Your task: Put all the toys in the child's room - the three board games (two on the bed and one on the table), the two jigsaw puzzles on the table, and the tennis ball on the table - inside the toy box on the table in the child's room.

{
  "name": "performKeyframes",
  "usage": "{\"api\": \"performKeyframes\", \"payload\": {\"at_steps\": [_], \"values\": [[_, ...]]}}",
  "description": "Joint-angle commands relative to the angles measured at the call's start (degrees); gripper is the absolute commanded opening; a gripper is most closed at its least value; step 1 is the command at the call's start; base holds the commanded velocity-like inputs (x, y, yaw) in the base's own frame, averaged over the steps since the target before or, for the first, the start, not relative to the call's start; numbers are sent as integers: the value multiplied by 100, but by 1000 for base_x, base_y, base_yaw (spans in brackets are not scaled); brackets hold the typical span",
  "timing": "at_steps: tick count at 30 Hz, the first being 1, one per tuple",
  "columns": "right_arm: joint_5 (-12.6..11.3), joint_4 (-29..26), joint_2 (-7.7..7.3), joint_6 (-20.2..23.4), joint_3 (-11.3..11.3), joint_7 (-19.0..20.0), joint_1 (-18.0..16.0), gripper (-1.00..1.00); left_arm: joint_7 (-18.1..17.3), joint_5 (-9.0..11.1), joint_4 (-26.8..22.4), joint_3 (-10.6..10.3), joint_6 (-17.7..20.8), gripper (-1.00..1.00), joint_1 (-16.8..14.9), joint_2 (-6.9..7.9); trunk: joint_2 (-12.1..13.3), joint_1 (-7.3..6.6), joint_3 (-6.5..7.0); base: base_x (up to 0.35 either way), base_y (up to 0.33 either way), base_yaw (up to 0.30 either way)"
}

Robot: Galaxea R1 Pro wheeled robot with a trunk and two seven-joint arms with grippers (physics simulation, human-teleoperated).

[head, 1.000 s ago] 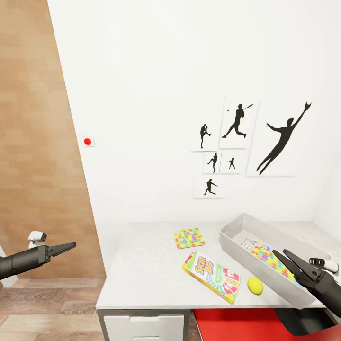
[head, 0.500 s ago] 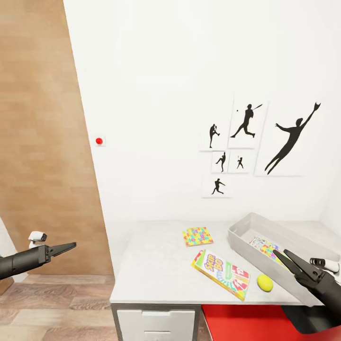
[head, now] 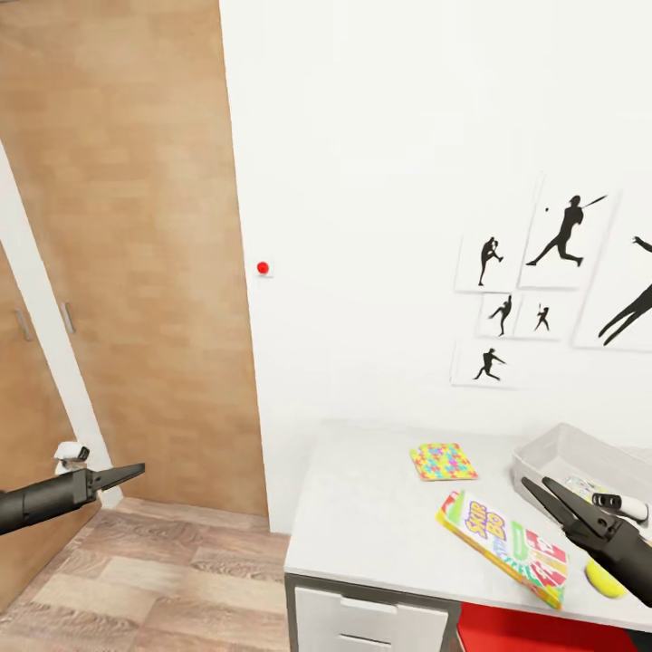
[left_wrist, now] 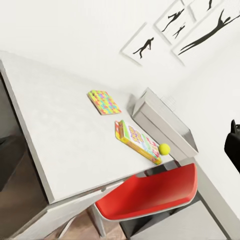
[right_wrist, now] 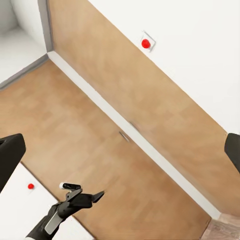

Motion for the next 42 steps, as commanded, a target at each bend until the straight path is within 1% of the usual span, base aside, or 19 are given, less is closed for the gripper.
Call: {"api": "performKeyframes", "payload": {"at_steps": [1,5,11,20,25,31,42], "values": [[-17,-1,-1,33,-7,3,-1,100,-23,-4,5,0,59,100,-2,0,-3,4,-7,194,195,216],[-18,0,-1,37,-23,7,0,100,-23,-5,5,2,56,100,-3,0,-3,4,-20,145,119,137],[-18,7,-1,38,-46,18,-2,100,-23,-6,5,0,53,100,-5,0,-3,4,-25,59,30,23],[-18,15,-8,46,-52,20,-1,100,-23,-10,5,3,52,100,-5,0,-3,4,-48,157,-108,-173],[-18,18,-9,46,-53,20,-2,100,-23,-9,5,3,52,100,-8,0,-3,4,-61,60,-47,-170],[-18,17,-5,42,-53,20,0,100,-23,-11,5,3,52,100,-6,0,-3,4,-66,59,-12,-49],[-18,18,-3,39,-53,19,-1,100,-23,-7,5,3,52,100,-7,0,-3,4,-67,157,16,-6]]}}
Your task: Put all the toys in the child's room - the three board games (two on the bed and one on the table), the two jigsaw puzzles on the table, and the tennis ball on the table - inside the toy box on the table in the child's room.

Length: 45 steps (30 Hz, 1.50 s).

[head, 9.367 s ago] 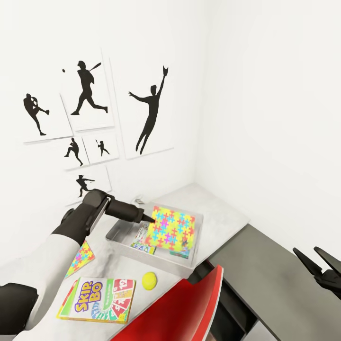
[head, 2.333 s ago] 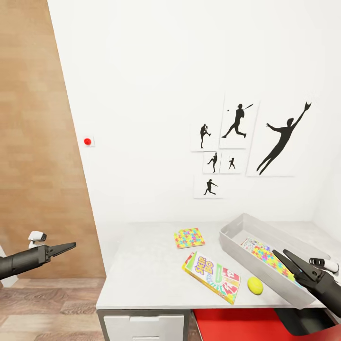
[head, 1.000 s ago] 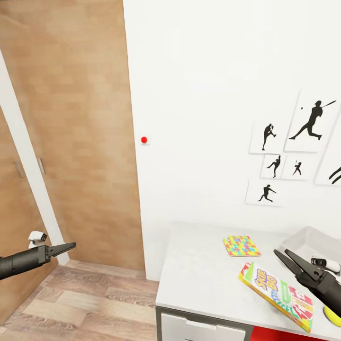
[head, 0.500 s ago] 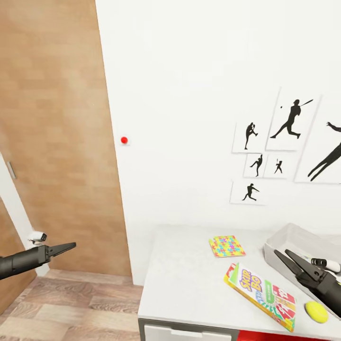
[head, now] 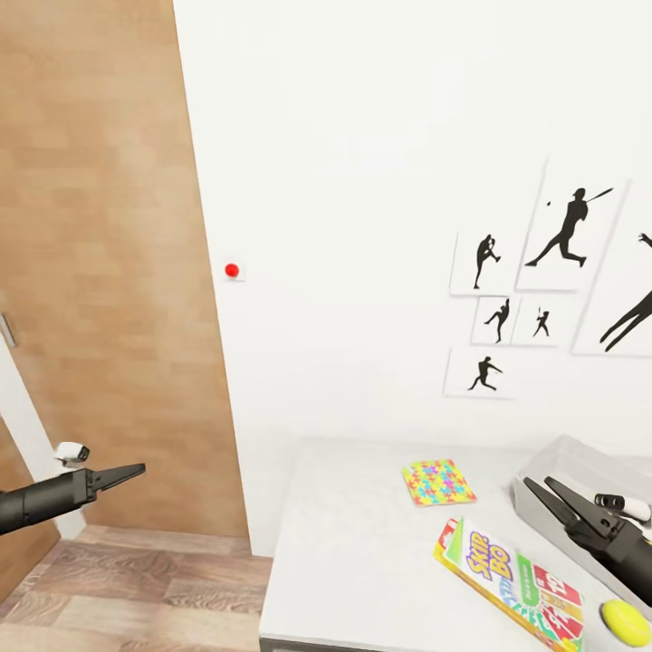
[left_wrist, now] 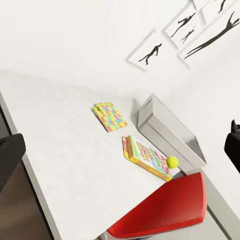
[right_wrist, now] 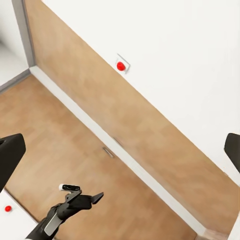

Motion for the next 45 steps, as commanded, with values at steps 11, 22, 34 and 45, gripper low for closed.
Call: {"api": "performKeyframes", "payload": {"at_steps": [11,22,34,45], "values": [[-237,27,227,-201,-228,-228,227,100,-24,9,46,16,-8,100,-5,-137,-4,3,-2,52,16,0],[-568,28,448,-555,-543,-581,581,100,-24,16,45,24,-98,100,-4,-157,-4,3,-2,0,0,0],[-562,28,482,-942,-487,-966,682,100,-24,17,45,27,-106,100,-4,-158,-4,3,-2,0,0,0],[-543,112,493,-1296,-452,-1319,682,100,-24,17,45,27,-109,100,-4,-158,-4,3,-2,0,0,0]]}}
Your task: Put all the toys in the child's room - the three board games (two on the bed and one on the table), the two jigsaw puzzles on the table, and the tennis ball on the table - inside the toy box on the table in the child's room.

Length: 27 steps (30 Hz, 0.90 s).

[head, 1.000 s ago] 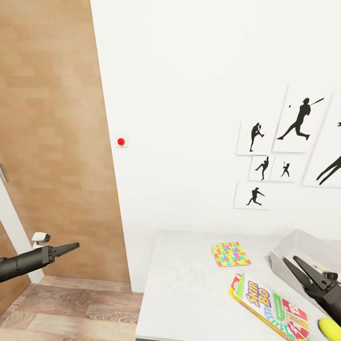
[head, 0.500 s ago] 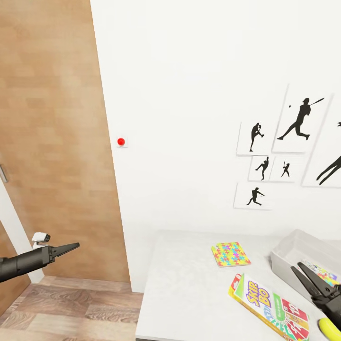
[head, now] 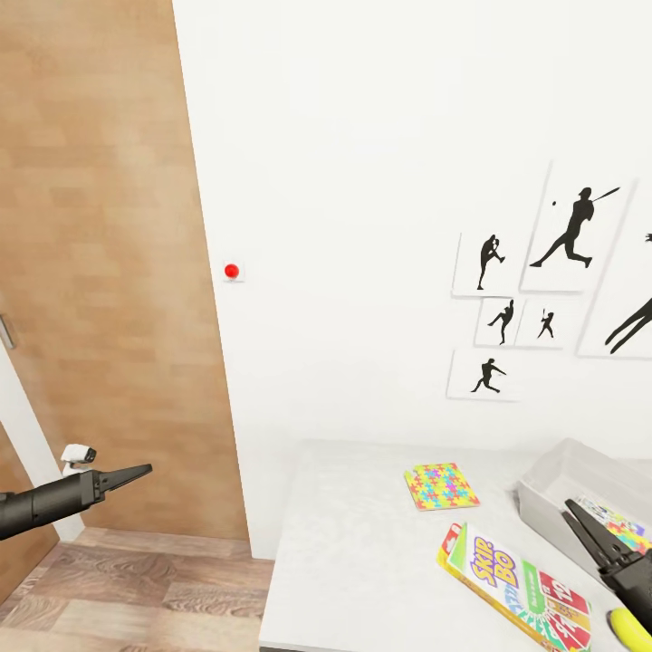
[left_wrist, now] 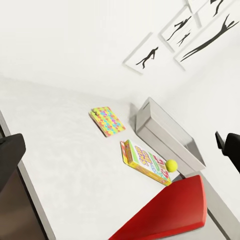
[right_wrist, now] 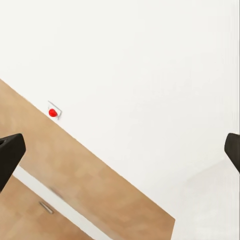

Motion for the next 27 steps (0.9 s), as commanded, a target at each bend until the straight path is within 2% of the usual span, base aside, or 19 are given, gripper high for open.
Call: {"api": "performKeyframes", "payload": {"at_steps": [1,8,15,16,27], "values": [[-35,10,-1,39,3,-38,2,100,-23,-4,1,1,62,100,-1,0,-3,2,-1,0,0,0],[-38,25,0,39,29,-262,3,100,-23,-4,1,1,59,100,-1,0,-3,2,-1,0,0,0],[-30,28,0,35,195,-487,3,100,-23,-4,1,1,61,100,-1,0,-3,2,-1,0,0,0],[-29,28,0,34,249,-989,3,100,-23,-4,1,1,59,100,-1,0,-3,2,-1,0,0,0],[2,92,-8,0,548,-992,2,100,-23,-4,1,1,58,100,-1,0,-3,2,-1,0,0,0]]}}
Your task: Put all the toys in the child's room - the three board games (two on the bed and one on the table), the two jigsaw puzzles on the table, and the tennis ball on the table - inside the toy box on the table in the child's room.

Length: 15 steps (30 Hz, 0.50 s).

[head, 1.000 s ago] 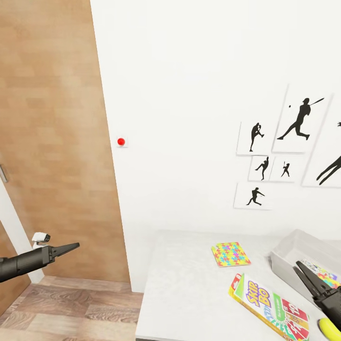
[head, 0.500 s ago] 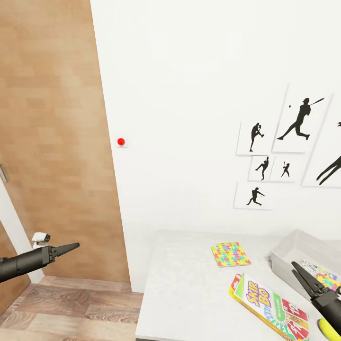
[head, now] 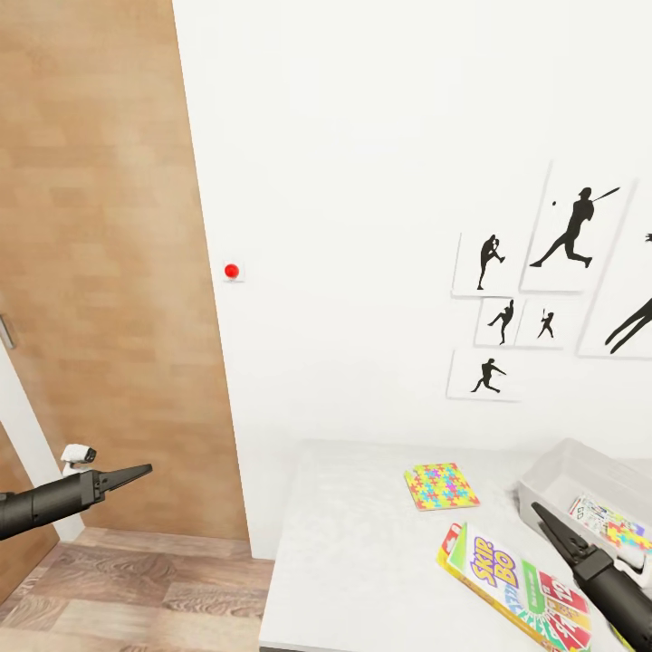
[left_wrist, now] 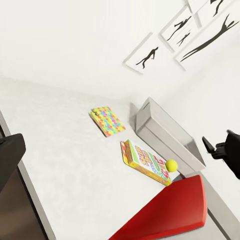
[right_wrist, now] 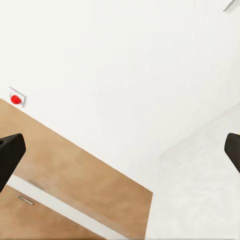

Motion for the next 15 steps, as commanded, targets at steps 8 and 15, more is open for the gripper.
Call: {"api": "performKeyframes", "payload": {"at_steps": [8,15], "values": [[101,20,4,27,180,-14,1,100,-23,-4,1,1,59,100,-1,2,-3,2,-1,0,0,0],[139,22,6,-29,234,-22,1,100,-23,-4,1,1,60,100,-1,8,-3,2,-1,0,0,0]]}}
